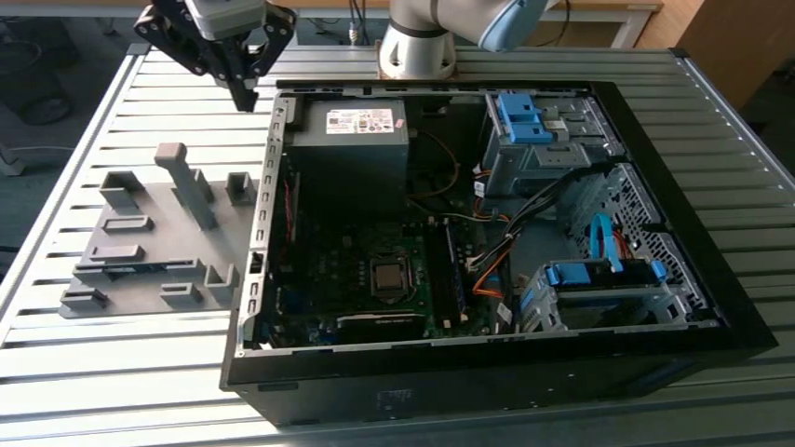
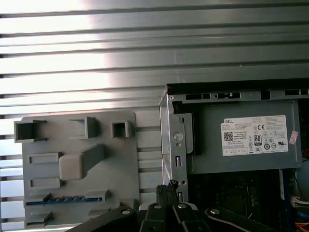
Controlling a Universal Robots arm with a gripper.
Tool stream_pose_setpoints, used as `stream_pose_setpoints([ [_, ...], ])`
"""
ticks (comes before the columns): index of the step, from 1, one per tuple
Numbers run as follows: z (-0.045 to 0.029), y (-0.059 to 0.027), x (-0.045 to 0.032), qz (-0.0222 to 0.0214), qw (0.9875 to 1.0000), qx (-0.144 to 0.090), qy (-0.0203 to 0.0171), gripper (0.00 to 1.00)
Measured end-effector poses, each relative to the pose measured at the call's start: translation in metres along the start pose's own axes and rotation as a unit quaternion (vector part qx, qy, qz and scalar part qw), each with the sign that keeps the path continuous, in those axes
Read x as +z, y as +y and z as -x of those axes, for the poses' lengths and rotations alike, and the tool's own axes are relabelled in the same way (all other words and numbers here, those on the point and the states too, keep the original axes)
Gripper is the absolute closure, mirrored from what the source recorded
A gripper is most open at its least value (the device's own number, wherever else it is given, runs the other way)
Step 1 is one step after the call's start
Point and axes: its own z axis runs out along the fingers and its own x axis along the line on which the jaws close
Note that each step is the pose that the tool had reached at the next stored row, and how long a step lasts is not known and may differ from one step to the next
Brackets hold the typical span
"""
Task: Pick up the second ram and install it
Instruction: 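Reach for the second ram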
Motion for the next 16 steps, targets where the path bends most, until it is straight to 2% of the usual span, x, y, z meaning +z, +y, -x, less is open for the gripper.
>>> stream_pose_setpoints([
  [16,-0.0054,-0.0004,-0.0001,0.0,1.0,0.0,0.0,0.89],
])
